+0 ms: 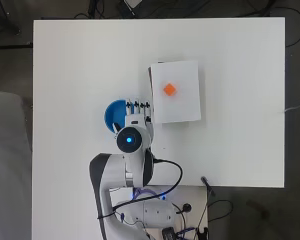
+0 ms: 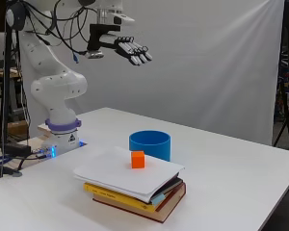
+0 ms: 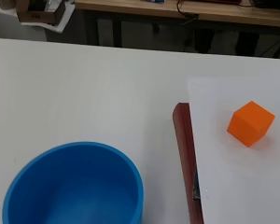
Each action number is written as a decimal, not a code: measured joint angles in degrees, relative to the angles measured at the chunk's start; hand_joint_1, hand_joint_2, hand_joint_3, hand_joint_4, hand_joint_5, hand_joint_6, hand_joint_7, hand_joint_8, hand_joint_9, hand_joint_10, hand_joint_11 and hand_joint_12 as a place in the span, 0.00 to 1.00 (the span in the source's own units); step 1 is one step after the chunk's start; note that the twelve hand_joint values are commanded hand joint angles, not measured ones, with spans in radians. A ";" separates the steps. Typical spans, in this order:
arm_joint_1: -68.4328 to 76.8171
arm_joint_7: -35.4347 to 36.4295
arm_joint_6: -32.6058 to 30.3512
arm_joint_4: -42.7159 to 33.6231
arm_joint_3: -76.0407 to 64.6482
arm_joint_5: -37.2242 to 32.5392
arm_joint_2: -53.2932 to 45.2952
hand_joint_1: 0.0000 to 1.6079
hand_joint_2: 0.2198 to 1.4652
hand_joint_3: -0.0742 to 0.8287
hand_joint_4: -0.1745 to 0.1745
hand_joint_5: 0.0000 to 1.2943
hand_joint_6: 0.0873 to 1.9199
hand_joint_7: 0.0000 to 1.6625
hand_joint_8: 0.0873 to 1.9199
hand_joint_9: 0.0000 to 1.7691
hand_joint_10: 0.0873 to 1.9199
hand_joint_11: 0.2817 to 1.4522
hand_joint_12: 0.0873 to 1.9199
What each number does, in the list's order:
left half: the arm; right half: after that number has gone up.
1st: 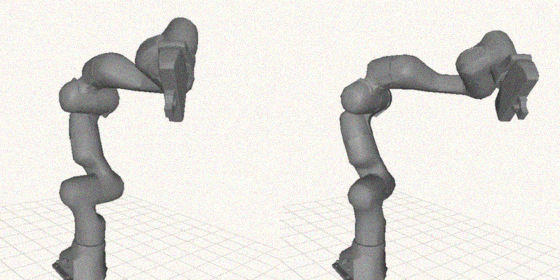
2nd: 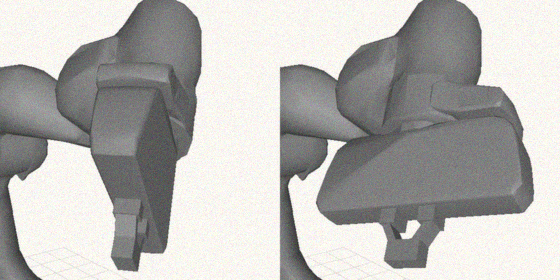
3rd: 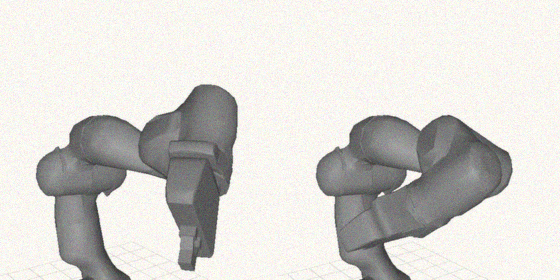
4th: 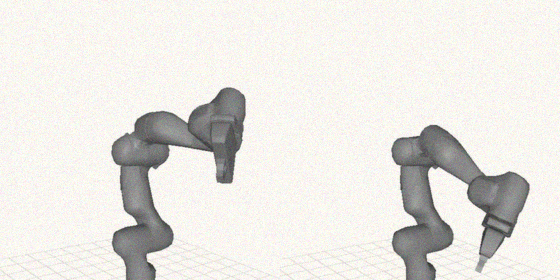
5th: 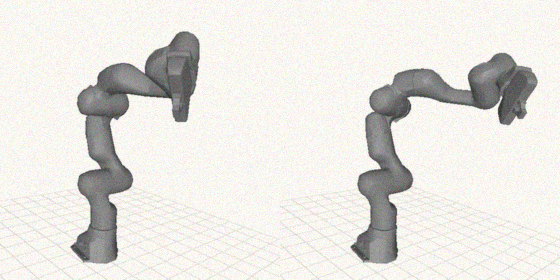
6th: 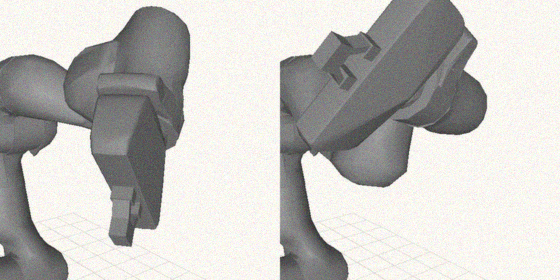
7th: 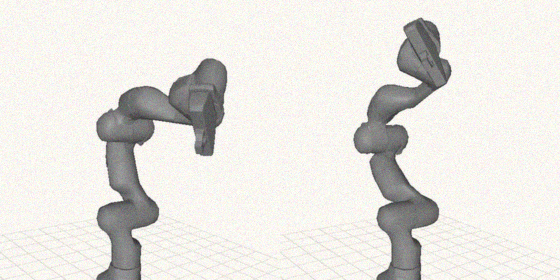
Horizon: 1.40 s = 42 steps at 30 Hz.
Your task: Teleoperate dual arm-hand system to pick and place objects
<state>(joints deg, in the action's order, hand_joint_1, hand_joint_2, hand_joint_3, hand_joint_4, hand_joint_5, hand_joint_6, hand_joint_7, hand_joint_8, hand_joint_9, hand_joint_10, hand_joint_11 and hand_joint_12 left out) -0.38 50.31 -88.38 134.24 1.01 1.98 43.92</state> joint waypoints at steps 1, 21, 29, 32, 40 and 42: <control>-0.13 -0.38 1.14 -0.55 0.38 1.17 -0.65 0.10 0.66 0.07 0.65 0.22 0.00 0.23 0.00 0.28 0.00 0.17 0.00; -1.33 -3.49 -10.93 -7.77 -4.96 -2.56 -21.15 0.15 0.68 0.07 0.70 0.20 0.00 0.19 0.00 0.26 0.00 0.16 0.00; -2.41 0.36 -29.93 -5.79 -9.77 -5.16 -32.21 0.20 0.65 0.07 0.52 0.10 0.00 0.12 0.00 0.24 0.00 0.19 0.00; -2.94 3.99 -39.67 -2.69 -11.62 -5.79 -34.75 0.22 0.65 0.08 0.48 0.12 0.00 0.14 0.00 0.26 0.00 0.19 0.00; -4.08 17.67 -50.21 4.90 -14.80 -7.18 -42.09 0.23 0.66 0.08 0.53 0.15 0.00 0.18 0.00 0.28 0.00 0.20 0.00; -4.12 19.88 -50.11 6.46 -14.67 -7.26 -40.53 0.23 0.66 0.09 0.54 0.16 0.00 0.18 0.00 0.28 0.00 0.19 0.00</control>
<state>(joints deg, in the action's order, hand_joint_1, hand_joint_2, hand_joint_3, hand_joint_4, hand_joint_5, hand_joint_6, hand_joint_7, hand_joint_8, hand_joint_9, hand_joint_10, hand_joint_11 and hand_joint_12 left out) -4.50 70.19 -138.49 140.70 -13.66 -5.28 3.39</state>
